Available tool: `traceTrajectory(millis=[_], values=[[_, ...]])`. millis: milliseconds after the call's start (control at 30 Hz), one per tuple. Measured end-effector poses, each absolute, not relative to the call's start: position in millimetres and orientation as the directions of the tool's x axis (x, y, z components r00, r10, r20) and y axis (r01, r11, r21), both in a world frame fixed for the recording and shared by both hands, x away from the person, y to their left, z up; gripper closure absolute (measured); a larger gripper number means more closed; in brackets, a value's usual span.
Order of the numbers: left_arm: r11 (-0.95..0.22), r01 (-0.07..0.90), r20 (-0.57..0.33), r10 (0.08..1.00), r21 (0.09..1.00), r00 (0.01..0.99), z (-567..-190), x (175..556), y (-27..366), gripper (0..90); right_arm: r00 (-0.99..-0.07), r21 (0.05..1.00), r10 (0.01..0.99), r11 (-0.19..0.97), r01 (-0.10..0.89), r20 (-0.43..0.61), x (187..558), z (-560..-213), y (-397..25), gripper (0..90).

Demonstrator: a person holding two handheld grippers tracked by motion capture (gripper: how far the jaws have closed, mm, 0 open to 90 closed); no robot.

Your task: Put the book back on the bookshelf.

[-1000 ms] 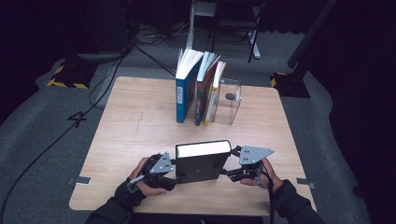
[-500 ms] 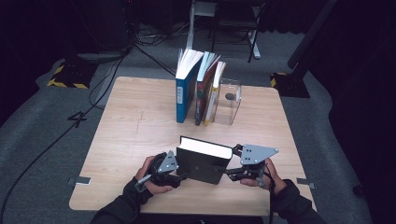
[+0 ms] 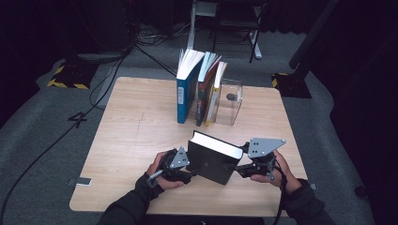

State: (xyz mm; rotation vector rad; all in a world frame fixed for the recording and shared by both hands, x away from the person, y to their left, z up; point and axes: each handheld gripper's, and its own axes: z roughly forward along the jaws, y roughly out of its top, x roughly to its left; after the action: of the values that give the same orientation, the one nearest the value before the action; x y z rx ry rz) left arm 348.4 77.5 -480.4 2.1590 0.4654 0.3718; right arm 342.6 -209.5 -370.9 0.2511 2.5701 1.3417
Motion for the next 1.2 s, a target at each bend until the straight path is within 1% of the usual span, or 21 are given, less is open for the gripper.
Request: traceTrajectory(millis=[233, 300, 367, 567, 600, 667, 800, 933, 1000, 1133, 1200], values=[[-0.534, 0.221, 0.064, 0.464, 0.816, 0.884, -481.7, 349.2, 78.2, 29.8, -0.968, 0.764, 0.219, 0.643, 0.051, -0.12, 348.8, -360.1, -201.7, 47.8], [-0.534, 0.223, 0.065, 0.468, 0.816, 0.882, -481.6, 348.6, 77.7, 29.6, -0.972, 0.756, 0.215, 0.652, 0.067, -0.1, 351.3, -358.1, -199.2, 46.9], [-0.533, 0.223, 0.064, 0.467, 0.816, 0.882, -481.8, 348.8, 77.2, 29.1, -0.973, 0.747, 0.209, 0.661, 0.07, -0.094, 353.4, -357.2, -196.4, 43.9], [-0.519, 0.245, 0.036, 0.472, 0.819, 0.881, -482.5, 349.4, 78.0, 29.0, -0.974, 0.747, 0.217, 0.657, 0.098, -0.063, 358.0, -354.1, -184.5, 42.4], [-0.506, 0.274, 0.004, 0.482, 0.818, 0.876, -482.5, 350.1, 82.3, 29.7, -0.973, 0.748, 0.223, 0.655, 0.105, -0.058, 358.3, -353.8, -182.4, 42.2], [-0.511, 0.297, -0.019, 0.48, 0.807, 0.877, -482.9, 349.0, 88.6, 28.7, -0.973, 0.74, 0.222, 0.665, 0.097, -0.072, 357.8, -353.0, -178.3, 42.3], [-0.527, 0.329, -0.03, 0.498, 0.783, 0.867, -484.9, 341.2, 109.4, 27.6, -0.971, 0.733, 0.232, 0.671, 0.111, -0.065, 358.5, -351.1, -174.1, 41.7], [-0.533, 0.393, -0.052, 0.544, 0.749, 0.837, -488.6, 333.2, 133.7, 27.5, -0.961, 0.724, 0.269, 0.674, 0.144, -0.059, 359.2, -350.0, -172.6, 41.4], [-0.538, 0.419, -0.047, 0.573, 0.731, 0.818, -491.0, 329.6, 146.1, 25.8, -0.959, 0.72, 0.279, 0.674, 0.163, -0.043, 360.7, -349.4, -172.1, 41.5], [-0.534, 0.455, -0.041, 0.616, 0.713, 0.787, -493.7, 325.4, 163.3, 25.7, -0.958, 0.709, 0.286, 0.68, 0.189, -0.018, 363.1, -347.4, -170.1, 42.0], [-0.53, 0.463, -0.034, 0.632, 0.71, 0.775, -493.9, 323.4, 169.0, 25.3, -0.955, 0.703, 0.297, 0.685, 0.192, -0.028, 363.2, -346.0, -168.7, 44.0]])
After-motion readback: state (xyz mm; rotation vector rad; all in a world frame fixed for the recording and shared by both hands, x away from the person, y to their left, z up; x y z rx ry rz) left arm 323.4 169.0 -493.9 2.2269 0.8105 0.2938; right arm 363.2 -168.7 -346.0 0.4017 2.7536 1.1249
